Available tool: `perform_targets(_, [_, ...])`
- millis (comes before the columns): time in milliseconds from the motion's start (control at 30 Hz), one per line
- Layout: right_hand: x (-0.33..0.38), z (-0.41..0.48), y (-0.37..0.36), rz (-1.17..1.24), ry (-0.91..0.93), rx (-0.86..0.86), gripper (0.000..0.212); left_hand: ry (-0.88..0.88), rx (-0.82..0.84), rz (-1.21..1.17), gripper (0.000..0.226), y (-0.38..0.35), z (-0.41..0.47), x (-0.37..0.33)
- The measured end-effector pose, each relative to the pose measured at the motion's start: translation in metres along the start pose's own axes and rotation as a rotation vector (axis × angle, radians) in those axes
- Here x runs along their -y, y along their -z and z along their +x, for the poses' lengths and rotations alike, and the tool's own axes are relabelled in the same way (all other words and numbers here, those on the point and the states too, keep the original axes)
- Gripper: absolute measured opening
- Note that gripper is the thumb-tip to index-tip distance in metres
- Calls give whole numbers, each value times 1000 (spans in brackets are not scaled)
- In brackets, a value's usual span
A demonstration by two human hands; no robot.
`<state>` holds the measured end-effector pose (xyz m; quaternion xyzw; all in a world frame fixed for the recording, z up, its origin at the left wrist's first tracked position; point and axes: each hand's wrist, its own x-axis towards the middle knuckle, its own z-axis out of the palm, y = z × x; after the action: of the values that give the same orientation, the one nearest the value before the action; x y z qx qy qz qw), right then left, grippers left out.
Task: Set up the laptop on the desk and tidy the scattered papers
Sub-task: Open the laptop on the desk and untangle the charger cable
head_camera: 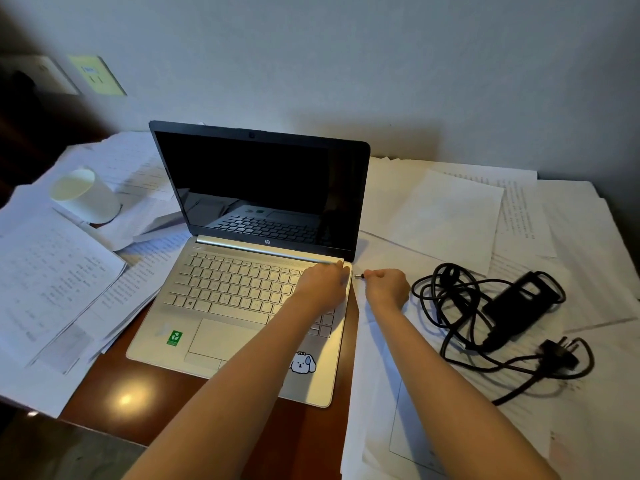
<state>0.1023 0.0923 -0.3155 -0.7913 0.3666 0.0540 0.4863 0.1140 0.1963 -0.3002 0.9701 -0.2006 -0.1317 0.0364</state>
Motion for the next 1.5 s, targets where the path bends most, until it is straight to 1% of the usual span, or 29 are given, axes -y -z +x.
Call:
perform_targets(333, [1,-1,-6,-4,-10,5,24,16,33,2,27,1,-1,-2])
perform_targets(500, [3,-3,-3,-9,-17,20,20,35,53,12,28,4,-1,-4])
perform_targets(600, [2,-2,2,38,-73,55,37,45,85,26,29,3,0,-5])
perform_targets(767, [11,-2,8,100,-252,110,30,87,126,52,31,7,0,-8])
perform_targets(833, [12,1,8,67,-208,151,19,113,138,64,32,9,0,-10])
perform_targets(867, [15,0,10,42,-193,185,17,119,142,69,32,9,0,-11])
perform_targets(933, [11,-1,13,-107,-107,247,30,123,155,62,33,8,0,-13])
perform_targets(967, [7,0,11,-103,-92,296,31,126,161,46,33,8,0,-14])
perform_targets(1000, [7,-3,13,-148,-44,335,32,130,163,29,33,8,0,-14])
perform_targets(1033, [5,-5,15,-135,1,323,32,131,163,15,33,8,-1,-15])
perform_targets(1100, [7,-8,25,-168,35,345,34,141,171,-3,35,9,-3,-17])
perform_targets(1200, [3,-8,44,-54,117,242,39,181,201,11,35,15,-3,-26])
perform_targets(1300, [-3,-9,70,1,206,89,37,192,180,-22,34,23,0,-43])
perform_targets(1400, [-10,-8,104,-64,261,-14,33,109,123,-95,39,27,5,-69])
perform_targets(1500, [-24,-4,142,-74,200,-85,33,-19,60,-164,34,30,8,-101])
